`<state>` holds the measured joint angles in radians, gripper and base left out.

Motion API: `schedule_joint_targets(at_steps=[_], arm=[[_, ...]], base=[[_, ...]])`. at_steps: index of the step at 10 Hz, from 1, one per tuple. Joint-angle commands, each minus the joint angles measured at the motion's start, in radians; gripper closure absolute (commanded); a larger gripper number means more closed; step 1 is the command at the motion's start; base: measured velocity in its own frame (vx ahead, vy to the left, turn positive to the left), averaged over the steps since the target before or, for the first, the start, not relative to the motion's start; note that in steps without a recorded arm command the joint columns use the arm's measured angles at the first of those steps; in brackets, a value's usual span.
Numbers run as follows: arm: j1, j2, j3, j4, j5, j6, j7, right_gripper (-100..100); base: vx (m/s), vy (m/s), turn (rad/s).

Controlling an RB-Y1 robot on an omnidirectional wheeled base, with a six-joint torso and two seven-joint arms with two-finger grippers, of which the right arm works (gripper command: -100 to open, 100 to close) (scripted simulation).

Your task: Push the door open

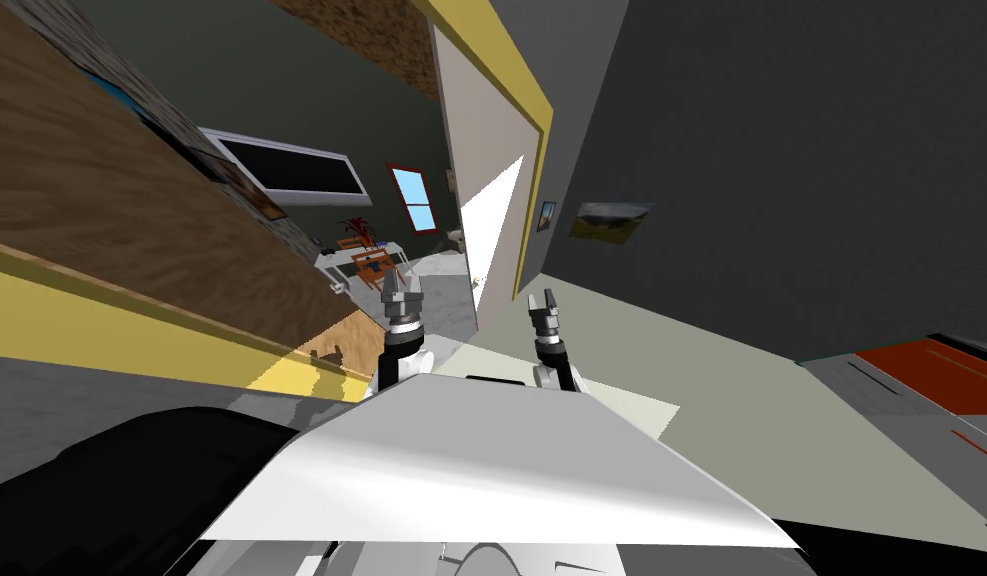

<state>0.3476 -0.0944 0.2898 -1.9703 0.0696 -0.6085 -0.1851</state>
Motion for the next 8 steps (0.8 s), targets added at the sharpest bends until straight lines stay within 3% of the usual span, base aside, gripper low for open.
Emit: schedule_joint_targets(at_steps=[1,8], arm=[[-0.013,-0.002,0.019,0.031,0.000,-0.008,0.000,-100],[-0.076,-0.024,0.116,0.179,-0.004,-0.035,-0.008,-100]], base=[[0.082,0.007,-0.013],[0.098,0.003,-0.022]])
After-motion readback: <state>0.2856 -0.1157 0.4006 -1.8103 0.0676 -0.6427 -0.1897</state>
